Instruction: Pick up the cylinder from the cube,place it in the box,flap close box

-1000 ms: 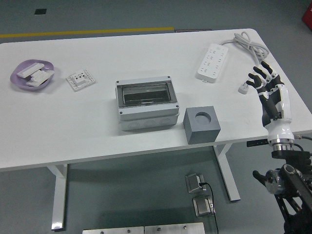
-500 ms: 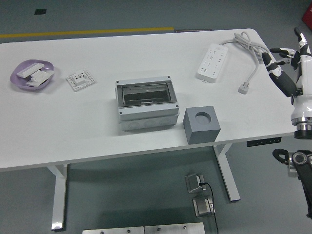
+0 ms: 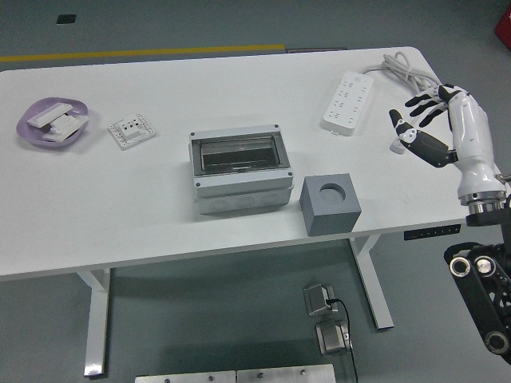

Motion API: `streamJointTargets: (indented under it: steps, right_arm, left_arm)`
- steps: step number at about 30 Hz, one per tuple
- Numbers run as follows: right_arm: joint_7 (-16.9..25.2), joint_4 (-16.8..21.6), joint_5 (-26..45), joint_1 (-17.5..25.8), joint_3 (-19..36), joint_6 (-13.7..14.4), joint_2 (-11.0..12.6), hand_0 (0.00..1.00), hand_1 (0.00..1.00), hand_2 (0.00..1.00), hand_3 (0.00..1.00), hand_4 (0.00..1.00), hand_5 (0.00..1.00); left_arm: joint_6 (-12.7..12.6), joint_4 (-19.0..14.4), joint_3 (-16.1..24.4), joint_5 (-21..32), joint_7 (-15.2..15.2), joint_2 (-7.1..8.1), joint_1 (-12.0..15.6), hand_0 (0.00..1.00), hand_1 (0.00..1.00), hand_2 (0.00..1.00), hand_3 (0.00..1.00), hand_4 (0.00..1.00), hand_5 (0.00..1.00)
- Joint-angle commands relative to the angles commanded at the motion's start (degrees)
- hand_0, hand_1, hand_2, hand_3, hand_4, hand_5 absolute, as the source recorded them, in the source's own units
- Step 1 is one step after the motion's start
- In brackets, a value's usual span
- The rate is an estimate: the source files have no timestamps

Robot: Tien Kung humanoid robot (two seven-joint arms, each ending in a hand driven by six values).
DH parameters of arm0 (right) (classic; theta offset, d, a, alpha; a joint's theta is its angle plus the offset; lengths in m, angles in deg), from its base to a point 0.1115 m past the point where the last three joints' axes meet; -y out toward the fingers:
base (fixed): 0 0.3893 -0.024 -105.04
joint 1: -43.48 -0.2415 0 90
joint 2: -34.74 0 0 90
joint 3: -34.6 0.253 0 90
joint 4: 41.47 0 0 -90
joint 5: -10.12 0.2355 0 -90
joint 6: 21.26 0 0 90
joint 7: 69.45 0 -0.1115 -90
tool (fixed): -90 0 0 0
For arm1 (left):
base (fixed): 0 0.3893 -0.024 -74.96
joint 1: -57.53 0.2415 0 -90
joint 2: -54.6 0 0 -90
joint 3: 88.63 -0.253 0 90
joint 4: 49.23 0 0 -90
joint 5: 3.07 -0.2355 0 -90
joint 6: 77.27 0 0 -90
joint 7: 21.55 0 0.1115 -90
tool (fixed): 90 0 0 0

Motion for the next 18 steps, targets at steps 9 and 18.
streamJointTargets:
  steps: [9, 18]
  right_arm:
    - [0.4, 0.46, -0.35, -0.26, -0.12, 0.29, 0.42, 0.883, 0.443, 0.514, 0.517, 0.715, 0.385]
    - [5.28, -0.11, 8.17, 0.02, 0.05, 1.39, 0.44, 0.882, 0.44, 0.516, 0.491, 0.706, 0.387]
  left_arm:
    - [0.07, 0.0, -0.39, 0.25, -0.11, 0.11, -0.17, 0.64, 0.557, 0.524, 0.608, 0.558, 0.151]
    - [0.12, 0.0, -0.48, 0.24, -0.18, -0.03, -0.14, 0.64, 0.556, 0.524, 0.608, 0.558, 0.151]
